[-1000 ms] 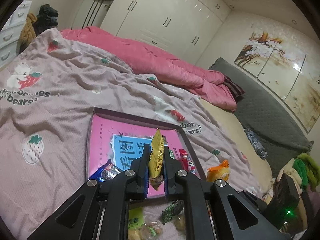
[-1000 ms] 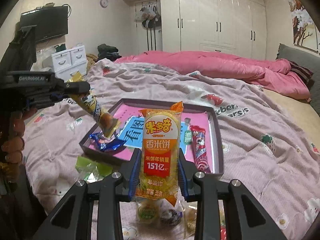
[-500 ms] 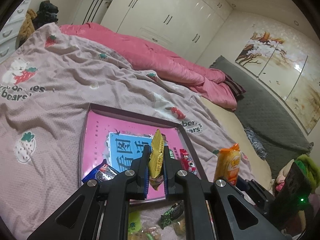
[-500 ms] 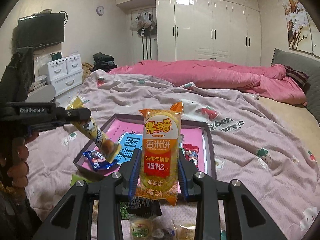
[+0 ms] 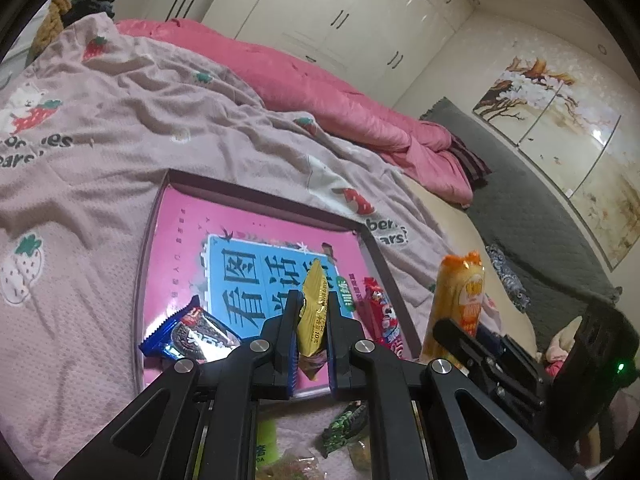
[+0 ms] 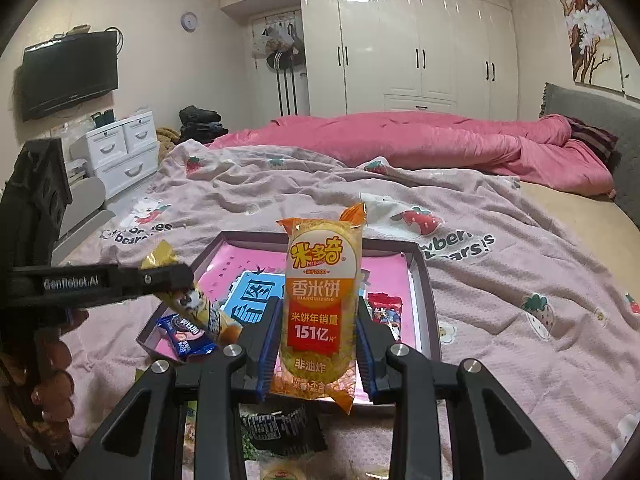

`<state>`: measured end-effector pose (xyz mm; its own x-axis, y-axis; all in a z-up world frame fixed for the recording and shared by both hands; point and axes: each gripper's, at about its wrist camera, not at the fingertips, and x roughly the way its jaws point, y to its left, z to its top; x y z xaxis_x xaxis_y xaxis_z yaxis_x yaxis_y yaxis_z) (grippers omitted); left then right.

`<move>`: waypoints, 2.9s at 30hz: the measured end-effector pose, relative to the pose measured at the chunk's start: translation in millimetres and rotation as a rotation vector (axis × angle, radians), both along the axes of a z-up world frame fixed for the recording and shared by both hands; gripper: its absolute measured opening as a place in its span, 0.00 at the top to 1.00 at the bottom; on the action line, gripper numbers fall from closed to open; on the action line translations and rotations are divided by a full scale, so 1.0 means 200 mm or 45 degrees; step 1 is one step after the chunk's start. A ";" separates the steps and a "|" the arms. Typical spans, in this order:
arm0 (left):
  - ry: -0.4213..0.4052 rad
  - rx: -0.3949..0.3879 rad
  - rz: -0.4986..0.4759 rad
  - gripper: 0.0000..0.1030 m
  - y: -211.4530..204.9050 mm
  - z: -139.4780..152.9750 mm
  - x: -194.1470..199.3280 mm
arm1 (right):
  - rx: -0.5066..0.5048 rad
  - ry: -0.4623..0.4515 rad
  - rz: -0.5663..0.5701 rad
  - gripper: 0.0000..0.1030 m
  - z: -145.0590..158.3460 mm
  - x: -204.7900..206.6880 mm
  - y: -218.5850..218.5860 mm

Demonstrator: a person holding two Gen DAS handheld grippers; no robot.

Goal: Organize snacks
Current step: 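Lower the gold bar into the tray while the right tool sets the rice-cracker pack there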

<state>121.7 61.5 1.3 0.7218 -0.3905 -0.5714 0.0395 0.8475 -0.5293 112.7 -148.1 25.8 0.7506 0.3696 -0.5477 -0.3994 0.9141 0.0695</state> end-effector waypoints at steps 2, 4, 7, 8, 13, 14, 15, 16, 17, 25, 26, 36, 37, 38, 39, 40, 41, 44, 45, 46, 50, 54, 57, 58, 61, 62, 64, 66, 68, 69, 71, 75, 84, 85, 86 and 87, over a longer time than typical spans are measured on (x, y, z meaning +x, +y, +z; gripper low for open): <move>0.009 0.001 -0.006 0.89 -0.01 -0.02 0.01 | 0.001 0.008 -0.002 0.67 0.00 0.02 0.01; 0.021 0.002 -0.011 0.89 -0.01 -0.04 0.01 | -0.014 0.023 -0.004 0.67 -0.02 0.05 0.02; 0.031 0.002 -0.018 0.89 -0.02 -0.07 0.02 | -0.024 0.032 -0.003 0.67 -0.03 0.08 0.04; 0.037 0.001 -0.019 0.89 -0.02 -0.08 0.02 | -0.026 0.033 -0.006 0.67 -0.03 0.09 0.04; 0.061 0.008 -0.021 0.89 -0.02 -0.13 0.04 | -0.017 0.043 -0.015 0.67 -0.05 0.15 0.04; 0.063 0.010 -0.021 0.89 -0.02 -0.13 0.04 | -0.015 0.049 -0.021 0.67 -0.05 0.16 0.04; 0.063 0.011 -0.024 0.89 -0.02 -0.13 0.04 | -0.016 0.053 -0.025 0.67 -0.06 0.17 0.04; 0.066 0.012 -0.030 0.89 -0.02 -0.14 0.04 | -0.020 0.060 -0.028 0.67 -0.07 0.18 0.04; 0.069 0.011 -0.035 0.89 -0.02 -0.14 0.04 | -0.021 0.071 -0.027 0.67 -0.08 0.19 0.05; 0.081 0.013 -0.041 0.89 -0.01 -0.16 0.06 | -0.037 0.140 -0.018 0.67 -0.16 0.26 0.10; 0.080 0.015 -0.044 0.89 -0.01 -0.16 0.06 | -0.043 0.150 -0.017 0.67 -0.18 0.26 0.11; 0.084 0.043 -0.068 0.89 -0.03 -0.17 0.06 | -0.073 0.242 0.002 0.67 -0.29 0.29 0.15; 0.086 0.046 -0.070 0.89 -0.03 -0.17 0.06 | -0.075 0.245 0.002 0.67 -0.30 0.29 0.15; 0.087 0.047 -0.070 0.89 -0.03 -0.17 0.06 | -0.077 0.251 0.004 0.67 -0.30 0.30 0.15; 0.088 0.045 -0.069 0.89 -0.03 -0.17 0.06 | -0.080 0.255 0.002 0.67 -0.31 0.30 0.15; 0.089 0.044 -0.069 0.89 -0.03 -0.17 0.06 | -0.085 0.261 0.000 0.67 -0.31 0.30 0.15; 0.090 0.048 -0.069 0.89 -0.03 -0.17 0.06 | -0.090 0.267 -0.003 0.67 -0.32 0.31 0.15; 0.090 0.058 -0.070 0.89 -0.03 -0.17 0.06 | -0.098 0.280 -0.011 0.67 -0.34 0.32 0.15; 0.090 0.061 -0.070 0.89 -0.03 -0.17 0.06 | -0.104 0.287 -0.013 0.67 -0.35 0.32 0.15; 0.090 0.065 -0.070 0.89 -0.03 -0.17 0.06 | -0.109 0.294 -0.017 0.67 -0.36 0.32 0.15; 0.090 0.071 -0.067 0.89 -0.03 -0.17 0.06 | -0.113 0.313 -0.013 0.67 -0.38 0.33 0.15; 0.094 0.076 -0.066 0.89 -0.03 -0.18 0.06 | -0.121 0.327 -0.004 0.67 -0.40 0.33 0.16; 0.096 0.075 -0.063 0.89 -0.03 -0.18 0.06 | -0.125 0.325 -0.004 0.67 -0.40 0.32 0.16; 0.097 0.076 -0.062 0.89 -0.03 -0.18 0.06 | -0.125 0.326 -0.006 0.67 -0.40 0.32 0.16; 0.100 0.077 -0.061 0.89 -0.02 -0.18 0.06 | -0.123 0.329 -0.009 0.67 -0.40 0.31 0.16; 0.102 0.082 -0.060 0.89 -0.02 -0.18 0.06 | -0.124 0.330 -0.009 0.67 -0.40 0.31 0.16; 0.107 0.093 -0.055 0.88 -0.02 -0.18 0.06 | -0.122 0.334 -0.012 0.67 -0.40 0.31 0.15; 0.118 0.106 -0.054 0.87 -0.01 -0.19 0.07 | -0.125 0.336 -0.013 0.67 -0.40 0.31 0.14; 0.122 0.112 -0.052 0.87 0.00 -0.19 0.07 | -0.129 0.335 -0.015 0.67 -0.40 0.30 0.14; 0.124 0.113 -0.051 0.86 0.00 -0.19 0.07 | -0.131 0.337 -0.015 0.67 -0.40 0.30 0.14; 0.129 0.124 -0.047 0.85 0.00 -0.19 0.07 | -0.135 0.337 -0.018 0.67 -0.40 0.30 0.14; 0.127 0.160 -0.039 0.80 0.01 -0.18 0.07 | -0.153 0.332 -0.029 0.67 -0.40 0.29 0.13; 0.119 0.200 -0.019 0.60 0.03 -0.17 0.07 | -0.157 0.323 -0.049 0.67 -0.38 0.27 0.11; 0.115 0.203 -0.017 0.60 0.03 -0.16 0.07 | -0.154 0.322 -0.048 0.66 -0.38 0.27 0.11; 0.112 0.205 -0.014 0.60 0.03 -0.16 0.07 | -0.151 0.321 -0.048 0.66 -0.38 0.27 0.10; 0.108 0.207 -0.014 0.60 0.03 -0.15 0.07 | -0.150 0.320 -0.050 0.66 -0.38 0.27 0.10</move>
<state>134.8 67.8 -29.3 0.6644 -0.2960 -0.6863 0.0106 0.9218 -0.3874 166.8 -128.4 -49.8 0.5984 0.2656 -0.7559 -0.3470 0.9363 0.0543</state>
